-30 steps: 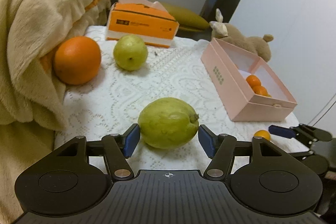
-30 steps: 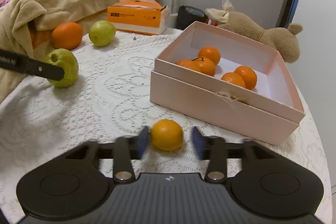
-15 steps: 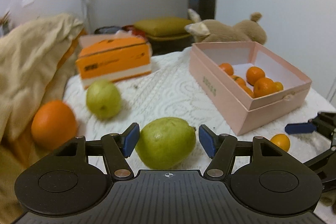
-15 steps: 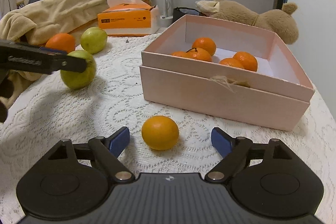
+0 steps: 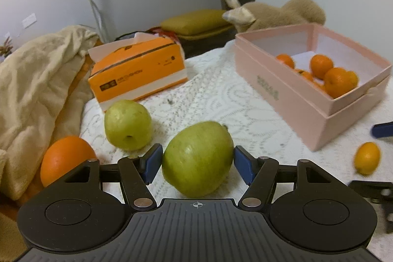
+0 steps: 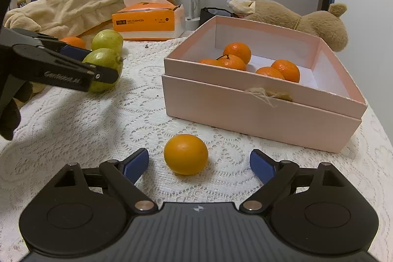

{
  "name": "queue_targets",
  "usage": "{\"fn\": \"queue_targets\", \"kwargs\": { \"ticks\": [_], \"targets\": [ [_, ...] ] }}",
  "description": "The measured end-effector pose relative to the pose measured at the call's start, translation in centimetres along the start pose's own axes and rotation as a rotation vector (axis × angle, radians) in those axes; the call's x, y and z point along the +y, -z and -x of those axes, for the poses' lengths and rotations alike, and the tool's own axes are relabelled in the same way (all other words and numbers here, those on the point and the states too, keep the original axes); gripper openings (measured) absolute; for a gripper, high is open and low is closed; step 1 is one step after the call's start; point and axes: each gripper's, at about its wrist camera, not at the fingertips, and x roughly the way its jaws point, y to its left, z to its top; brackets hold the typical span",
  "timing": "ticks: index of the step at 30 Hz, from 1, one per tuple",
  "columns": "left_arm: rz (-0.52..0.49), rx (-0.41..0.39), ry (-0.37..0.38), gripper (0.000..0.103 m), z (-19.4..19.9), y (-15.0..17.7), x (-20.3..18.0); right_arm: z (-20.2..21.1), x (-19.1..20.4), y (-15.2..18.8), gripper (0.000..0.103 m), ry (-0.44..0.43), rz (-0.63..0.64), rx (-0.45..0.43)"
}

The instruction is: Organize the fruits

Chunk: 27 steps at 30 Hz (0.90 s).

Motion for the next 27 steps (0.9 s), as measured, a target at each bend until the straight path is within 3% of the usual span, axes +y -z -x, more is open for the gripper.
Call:
{"fn": "queue_targets", "kwargs": {
  "ticks": [4, 9, 11, 18, 24, 27],
  "targets": [
    [0.076, 0.04, -0.025, 0.064, -0.8, 0.5, 1.4, -0.1, -0.1, 0.0, 0.092, -0.003, -0.005, 0.004],
    [0.323, 0.011, 0.074, 0.064, 1.1, 2.1, 4.5, -0.3, -0.1, -0.1, 0.097, -0.006, -0.005, 0.017],
    [0.379, -0.014, 0.113, 0.064, 2.6, 2.5, 4.7, -0.6, -0.4, -0.3, 0.103, -0.026, -0.013, 0.034],
    [0.374, -0.125, 0.261, 0.064, 8.4, 3.1, 1.0, -0.8, -0.5, -0.7, 0.103, -0.035, -0.008, 0.064],
    [0.301, -0.072, 0.318, 0.064, 8.4, 4.1, -2.6, -0.4, -0.3, -0.4, 0.102, -0.043, 0.019, 0.062],
    [0.304, -0.04, 0.329, 0.064, 7.5, 4.8, -3.2, 0.3, 0.0, -0.3, 0.088, -0.036, 0.033, 0.041]
  ]
}}
